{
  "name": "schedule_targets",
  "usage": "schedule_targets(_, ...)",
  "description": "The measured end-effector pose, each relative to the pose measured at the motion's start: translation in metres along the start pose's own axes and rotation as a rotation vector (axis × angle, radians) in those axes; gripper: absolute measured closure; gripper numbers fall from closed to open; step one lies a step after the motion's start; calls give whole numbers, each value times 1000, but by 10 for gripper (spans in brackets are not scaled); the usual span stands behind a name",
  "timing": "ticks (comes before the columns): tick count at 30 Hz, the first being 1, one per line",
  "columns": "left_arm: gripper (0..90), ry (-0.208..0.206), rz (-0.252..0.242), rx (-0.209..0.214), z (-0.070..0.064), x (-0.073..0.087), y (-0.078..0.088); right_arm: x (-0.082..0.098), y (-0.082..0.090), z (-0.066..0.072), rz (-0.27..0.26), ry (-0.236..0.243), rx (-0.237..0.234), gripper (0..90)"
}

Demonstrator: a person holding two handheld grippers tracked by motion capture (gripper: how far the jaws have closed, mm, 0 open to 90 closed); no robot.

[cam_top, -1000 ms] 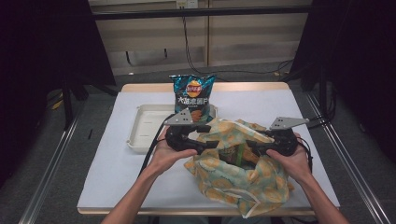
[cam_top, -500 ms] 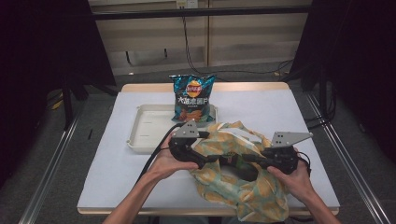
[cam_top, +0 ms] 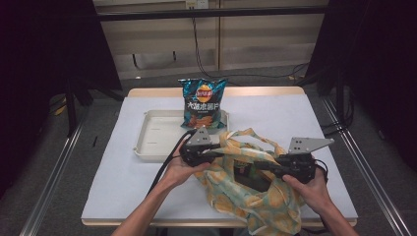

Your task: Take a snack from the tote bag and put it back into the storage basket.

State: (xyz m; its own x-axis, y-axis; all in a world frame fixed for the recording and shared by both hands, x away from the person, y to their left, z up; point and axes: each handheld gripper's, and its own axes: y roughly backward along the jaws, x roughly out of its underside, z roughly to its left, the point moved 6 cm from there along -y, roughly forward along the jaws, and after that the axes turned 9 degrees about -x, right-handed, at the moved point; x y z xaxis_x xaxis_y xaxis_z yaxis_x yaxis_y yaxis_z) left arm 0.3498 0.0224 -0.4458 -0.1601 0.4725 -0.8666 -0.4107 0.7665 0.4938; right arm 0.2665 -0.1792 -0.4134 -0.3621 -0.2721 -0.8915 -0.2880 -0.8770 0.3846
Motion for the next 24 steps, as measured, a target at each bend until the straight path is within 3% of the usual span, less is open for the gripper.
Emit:
schedule_targets(2,881,10,-16,24,0,-2,4,0,0,-1,-1,0,7,865)
schedule_targets(5,895,34,-54,41,0,-10,13,-1,3,-12,3,14,73,749)
schedule_targets(8,898,53,-89,59,1,-18,20,-1,5,-27,6,12,157,547)
schedule_targets(11,898,57,-109,59,1,-26,23,1,-4,-42,56,13,191,375)
schedule_targets(14,898,64,-120,61,0,-30,23,1,-10,-49,78,30,215,334)
schedule_targets(19,898,77,-120,56,6,-29,24,1,-22,-62,86,1,198,349)
schedule_targets(20,898,80,-121,53,7,-29,25,3,-26,-62,83,-18,153,481)
schedule_targets(24,897,102,-113,24,16,-27,23,3,-29,-55,83,-10,110,563)
